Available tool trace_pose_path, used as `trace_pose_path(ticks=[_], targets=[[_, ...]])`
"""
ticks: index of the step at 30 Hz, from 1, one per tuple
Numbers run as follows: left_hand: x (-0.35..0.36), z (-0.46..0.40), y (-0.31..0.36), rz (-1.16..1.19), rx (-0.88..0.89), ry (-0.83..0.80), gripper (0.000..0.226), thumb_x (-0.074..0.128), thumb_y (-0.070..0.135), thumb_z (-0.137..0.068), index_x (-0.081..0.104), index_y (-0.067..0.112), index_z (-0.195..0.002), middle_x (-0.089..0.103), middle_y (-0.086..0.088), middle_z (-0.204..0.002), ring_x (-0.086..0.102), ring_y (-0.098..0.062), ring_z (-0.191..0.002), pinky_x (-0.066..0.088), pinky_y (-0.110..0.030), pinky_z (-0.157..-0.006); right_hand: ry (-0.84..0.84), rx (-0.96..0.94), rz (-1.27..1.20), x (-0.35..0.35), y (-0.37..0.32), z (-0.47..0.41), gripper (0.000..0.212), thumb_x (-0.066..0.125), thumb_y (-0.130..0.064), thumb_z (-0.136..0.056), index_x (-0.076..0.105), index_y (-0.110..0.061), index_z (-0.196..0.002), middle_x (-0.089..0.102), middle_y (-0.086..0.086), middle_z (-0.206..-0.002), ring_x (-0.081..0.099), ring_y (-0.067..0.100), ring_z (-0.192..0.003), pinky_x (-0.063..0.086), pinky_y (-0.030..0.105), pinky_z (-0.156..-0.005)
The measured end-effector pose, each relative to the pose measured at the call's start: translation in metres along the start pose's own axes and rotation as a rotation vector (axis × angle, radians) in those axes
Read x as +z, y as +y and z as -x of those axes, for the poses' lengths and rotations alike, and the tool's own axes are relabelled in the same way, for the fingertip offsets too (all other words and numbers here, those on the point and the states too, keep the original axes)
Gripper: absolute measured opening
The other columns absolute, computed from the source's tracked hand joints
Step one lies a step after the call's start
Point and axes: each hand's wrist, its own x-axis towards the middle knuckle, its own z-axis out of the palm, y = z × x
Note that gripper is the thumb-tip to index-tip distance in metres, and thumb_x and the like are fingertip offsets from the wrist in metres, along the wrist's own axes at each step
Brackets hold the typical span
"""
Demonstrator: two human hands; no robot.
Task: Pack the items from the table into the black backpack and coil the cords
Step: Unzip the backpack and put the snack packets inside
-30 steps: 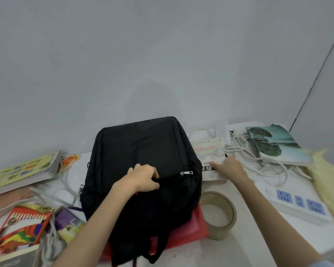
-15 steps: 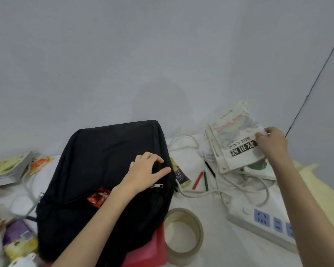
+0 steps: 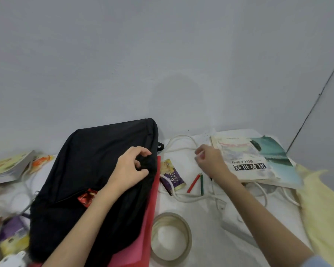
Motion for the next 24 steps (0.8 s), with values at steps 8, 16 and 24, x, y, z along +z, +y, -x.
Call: trace_pose_path(ticks=[8,16,24], targets=[[-0.019,0.019,-0.009,0.032,-0.047,-0.051,0.029,0.076,0.012,-0.075,0.061,0.029,-0.093,0.062,0.005,-0.101,0.056,-0.004,-0.07,0.042,-0.009,-0.065,-0.36,0.154,0.068,0.058,-0.017,0.01,0.017,0.062,-0.013,-0.085,0.051,-0.004,-0.095,0.058,0.009,-0.095,0.052,0.022,-0.083,0.036,0.025,-0.062],[-0.114,0.066,-0.059,-0.471,-0.243,-0.254,0.113,0.042,0.1,-0.024,0.045,0.047,-0.125,0.038,0.02,-0.137,0.023,-0.009,-0.135,0.021,-0.045,-0.111,0.049,0.147,-0.332,0.005,-0.044,0.012,0.013,0.049,-0.014,-0.074,0.058,-0.005,-0.076,0.059,0.014,-0.076,0.055,0.029,-0.074,0.039,0.027,-0.058],[-0.101,0.07,-0.099,-0.591,-0.04,0.026,0.023,0.062,0.005,-0.078,0.054,0.02,-0.094,0.051,0.006,-0.097,0.052,-0.016,-0.093,0.035,-0.028,-0.057,-0.598,-0.119,-0.314,0.016,-0.141,0.079,0.014,0.053,-0.002,-0.07,0.048,0.011,-0.067,0.037,0.004,-0.059,0.036,0.007,-0.047,0.027,0.016,-0.036]])
